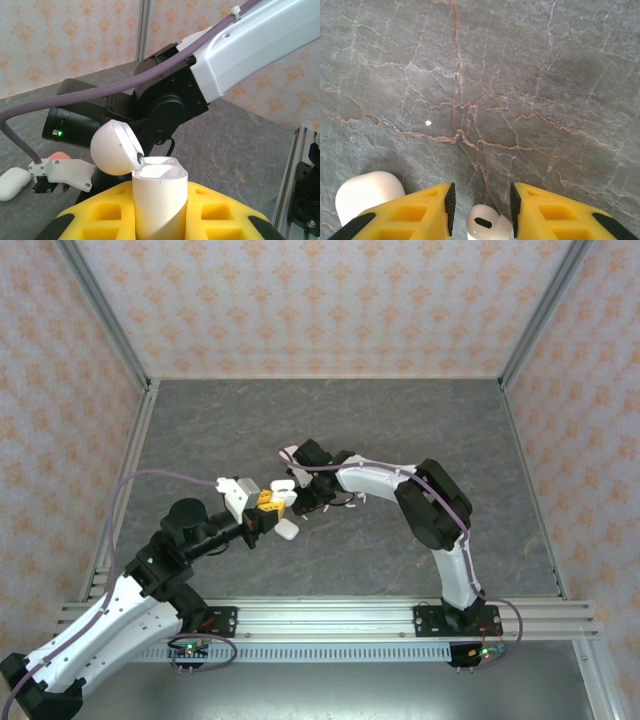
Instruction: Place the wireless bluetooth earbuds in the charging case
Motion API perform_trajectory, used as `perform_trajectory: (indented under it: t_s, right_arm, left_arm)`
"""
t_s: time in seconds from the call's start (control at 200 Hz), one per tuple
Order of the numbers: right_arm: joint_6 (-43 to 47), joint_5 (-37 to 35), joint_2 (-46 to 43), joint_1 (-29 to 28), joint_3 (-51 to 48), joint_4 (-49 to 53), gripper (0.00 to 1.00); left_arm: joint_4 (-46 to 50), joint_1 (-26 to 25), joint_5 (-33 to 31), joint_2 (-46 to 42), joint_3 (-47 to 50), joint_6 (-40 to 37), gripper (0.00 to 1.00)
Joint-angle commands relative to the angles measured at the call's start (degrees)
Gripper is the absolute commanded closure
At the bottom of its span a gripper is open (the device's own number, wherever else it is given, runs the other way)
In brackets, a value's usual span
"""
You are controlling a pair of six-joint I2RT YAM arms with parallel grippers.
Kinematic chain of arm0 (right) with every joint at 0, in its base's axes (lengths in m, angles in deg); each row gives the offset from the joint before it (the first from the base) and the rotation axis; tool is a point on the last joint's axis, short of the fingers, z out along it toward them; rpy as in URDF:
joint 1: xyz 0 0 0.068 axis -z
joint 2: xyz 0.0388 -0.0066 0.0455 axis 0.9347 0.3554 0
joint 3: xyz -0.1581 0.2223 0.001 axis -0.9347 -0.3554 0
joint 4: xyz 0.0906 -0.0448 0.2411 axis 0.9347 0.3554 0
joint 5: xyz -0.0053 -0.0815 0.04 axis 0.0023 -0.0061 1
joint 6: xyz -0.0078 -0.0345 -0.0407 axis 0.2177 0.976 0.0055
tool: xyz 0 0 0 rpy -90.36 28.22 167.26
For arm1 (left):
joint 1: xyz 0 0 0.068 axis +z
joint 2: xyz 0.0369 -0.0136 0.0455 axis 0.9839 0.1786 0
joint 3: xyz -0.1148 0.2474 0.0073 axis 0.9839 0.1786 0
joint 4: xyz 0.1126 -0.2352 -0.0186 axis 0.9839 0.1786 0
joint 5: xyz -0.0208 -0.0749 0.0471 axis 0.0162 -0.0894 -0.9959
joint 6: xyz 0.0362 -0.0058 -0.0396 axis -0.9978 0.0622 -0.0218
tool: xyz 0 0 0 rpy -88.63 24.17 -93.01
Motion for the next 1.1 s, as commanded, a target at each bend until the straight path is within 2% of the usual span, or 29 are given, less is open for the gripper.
perform_trajectory:
  t_s: [0.0,0.54,0.816,1.096]
  right_arm:
    - [1.5,0.5,-0.1,-0.6,-0.5,3.9,0.64]
    - [2.2,1.5,-3.0,-0.6,-5.3,4.5,0.68]
    - [1.9,1.1,-2.6,-0.6,-5.2,3.9,0.76]
    - [0.8,-3.8,-11.0,-0.6,-8.9,-0.7,0.78]
  left_arm:
    - [-1.6,-0.2,-0.7,0.2,0.0,-1.3,1.00]
    - [-2.0,-0.2,-0.6,1.5,-0.3,-0.9,1.00]
    - [-1.6,-0.2,-0.9,1.5,-0.3,-0.6,1.00]
    - [-2.6,-0.2,-0.9,1.4,0.0,0.1,1.00]
